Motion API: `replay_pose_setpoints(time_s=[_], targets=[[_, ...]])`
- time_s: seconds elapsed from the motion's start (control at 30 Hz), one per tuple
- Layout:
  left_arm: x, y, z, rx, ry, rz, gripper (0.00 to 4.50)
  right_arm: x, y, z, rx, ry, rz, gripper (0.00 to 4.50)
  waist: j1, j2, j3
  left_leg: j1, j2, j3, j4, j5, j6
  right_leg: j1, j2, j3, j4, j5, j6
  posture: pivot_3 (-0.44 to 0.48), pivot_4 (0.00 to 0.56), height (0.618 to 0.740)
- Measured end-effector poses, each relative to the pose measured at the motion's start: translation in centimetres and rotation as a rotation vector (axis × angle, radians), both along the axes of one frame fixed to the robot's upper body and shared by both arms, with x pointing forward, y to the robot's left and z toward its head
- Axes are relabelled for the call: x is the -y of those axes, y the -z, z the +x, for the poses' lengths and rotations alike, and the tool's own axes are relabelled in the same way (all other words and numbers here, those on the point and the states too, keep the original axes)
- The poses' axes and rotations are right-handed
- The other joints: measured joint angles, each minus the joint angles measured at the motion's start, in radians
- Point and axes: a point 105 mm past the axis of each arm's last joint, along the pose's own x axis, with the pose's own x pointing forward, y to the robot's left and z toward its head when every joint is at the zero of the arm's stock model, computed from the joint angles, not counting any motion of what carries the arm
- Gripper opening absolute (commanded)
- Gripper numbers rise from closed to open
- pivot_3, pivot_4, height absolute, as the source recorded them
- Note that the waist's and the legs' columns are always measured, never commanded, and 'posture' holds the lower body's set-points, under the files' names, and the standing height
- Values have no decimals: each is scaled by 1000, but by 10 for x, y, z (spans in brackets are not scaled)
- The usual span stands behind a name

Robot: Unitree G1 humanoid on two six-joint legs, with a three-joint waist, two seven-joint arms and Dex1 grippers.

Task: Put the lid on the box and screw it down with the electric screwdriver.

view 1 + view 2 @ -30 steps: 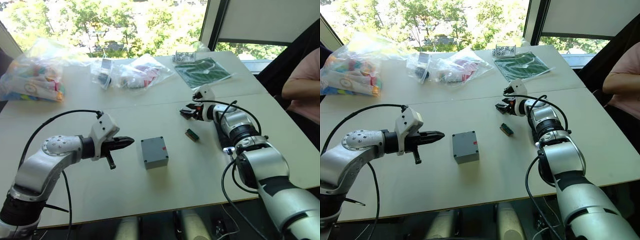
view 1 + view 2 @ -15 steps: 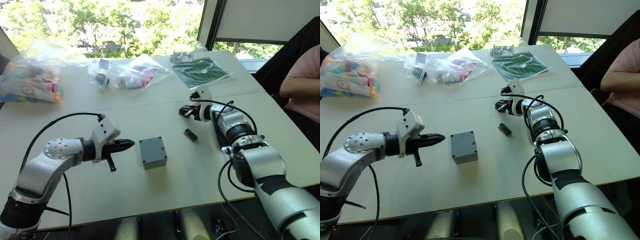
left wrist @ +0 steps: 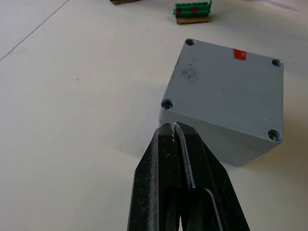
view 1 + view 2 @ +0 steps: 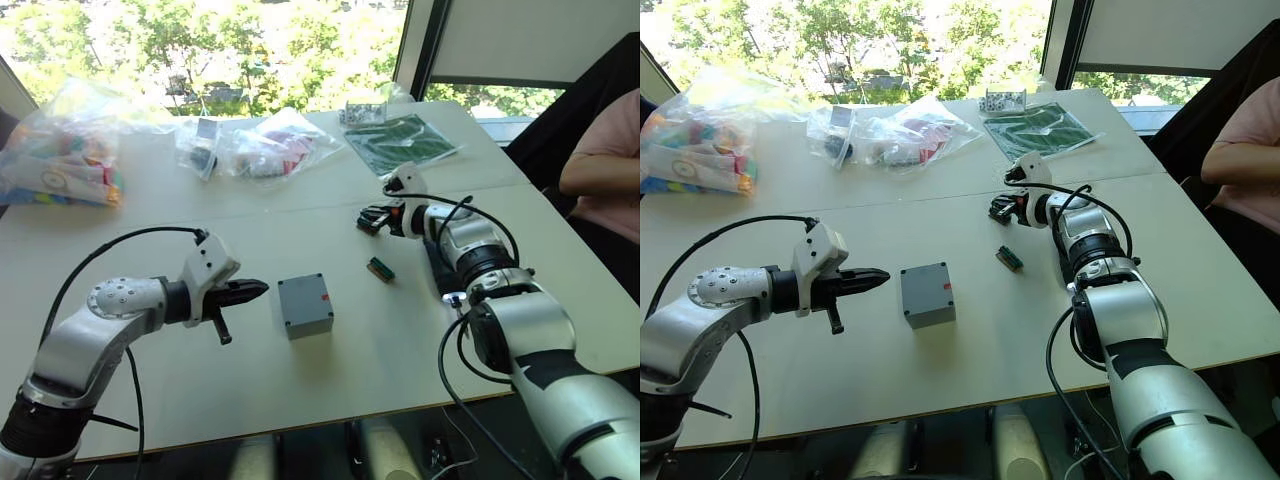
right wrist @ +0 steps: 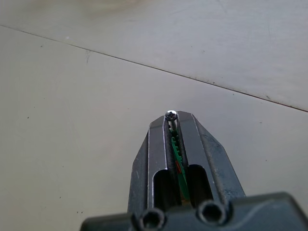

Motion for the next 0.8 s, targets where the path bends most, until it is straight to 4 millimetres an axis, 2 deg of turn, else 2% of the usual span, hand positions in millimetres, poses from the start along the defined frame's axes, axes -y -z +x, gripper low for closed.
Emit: replay_pose_setpoints(time_s=[0.13, 0.23, 0.3, 0.37, 0.4, 0.43, 0.53, 0.63, 0.8], targets=[[1, -1, 0, 6, 7, -4, 0, -2, -13, 0, 44, -25, 4, 24, 0, 0, 0, 0, 0, 0, 0, 0, 0, 0, 0, 0, 0, 0, 0, 0, 150, 740], [2, -1, -2, -2, 19, -16, 0, -6, -34, -2, 108, -78, 13, 24, 0, 0, 0, 0, 0, 0, 0, 0, 0, 0, 0, 0, 0, 0, 0, 0, 150, 740], [0, -3, -9, -30, 34, -34, 0, -13, -53, -15, 177, -179, 28, 24, 0, 0, 0, 0, 0, -1, 0, 0, 0, 0, 0, 0, 0, 0, 0, 0, 150, 740], [-5, -10, -18, -51, 50, -44, 0, -16, -63, -41, 222, -292, 36, 24, 4, 0, 0, -2, 1, -3, -1, 0, 0, 0, 0, -2, 0, -1, 1, 0, 150, 740], [-8, -17, -25, -63, 65, -46, 0, -21, -61, -67, 223, -373, 35, 24, 9, 0, 0, -2, 0, -4, -1, 0, 0, 0, 0, -3, 0, -1, 1, 0, 150, 740], [-10, -20, -29, -70, 69, -42, 0, -28, -56, -85, 205, -431, 37, 24, 11, 1, 0, -1, 0, -4, -2, 0, 0, 0, 0, -3, 0, -2, 2, 0, 150, 740], [-7, -22, -35, -88, 95, -53, 0, -52, -40, -127, 140, -545, 48, 24, 12, 1, 0, 0, 0, -2, 0, 0, 0, 0, -1, -2, 0, -4, -2, 0, 150, 740], [-4, -18, -35, -101, 97, -57, 0, -63, -31, -146, 96, -563, 57, 24, 16, 1, 0, 3, 0, -2, 1, 1, -2, 3, 0, -2, 0, -5, -1, 0, 150, 740], [0, -16, -33, -103, 99, -58, 0, -66, -25, -150, 81, -538, 40, 24, 26, 0, 0, 9, 0, -2, -2, 1, -2, 9, 0, -2, -1, -7, -1, 0, 150, 740]])
